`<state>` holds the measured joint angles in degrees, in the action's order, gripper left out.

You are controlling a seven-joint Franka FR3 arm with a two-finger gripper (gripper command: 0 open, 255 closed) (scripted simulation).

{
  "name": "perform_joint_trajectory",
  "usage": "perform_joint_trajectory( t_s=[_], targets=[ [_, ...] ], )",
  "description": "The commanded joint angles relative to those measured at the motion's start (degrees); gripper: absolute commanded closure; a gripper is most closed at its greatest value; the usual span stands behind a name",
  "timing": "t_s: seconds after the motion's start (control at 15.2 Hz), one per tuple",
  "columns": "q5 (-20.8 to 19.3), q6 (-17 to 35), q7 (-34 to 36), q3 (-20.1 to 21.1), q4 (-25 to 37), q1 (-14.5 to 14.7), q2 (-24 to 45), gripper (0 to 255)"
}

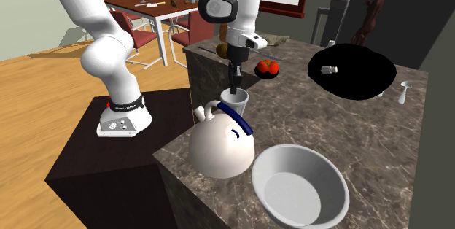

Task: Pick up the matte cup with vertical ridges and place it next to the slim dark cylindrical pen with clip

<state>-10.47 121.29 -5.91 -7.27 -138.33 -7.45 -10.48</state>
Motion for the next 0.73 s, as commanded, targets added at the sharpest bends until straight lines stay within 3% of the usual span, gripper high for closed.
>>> perform_joint_trajectory(
  t_s=[0.0,0.4,0.66],
  targets=[
    [0.0,0.0,0.0,0.0,0.0,0.0,0.0,255],
    [0.0,0.02,0.0,0.0,-0.01,0.0,0.01,255],
    [0.17,-3.26,-0.35,0.13,1.64,0.06,-1.64,255]
  ],
)
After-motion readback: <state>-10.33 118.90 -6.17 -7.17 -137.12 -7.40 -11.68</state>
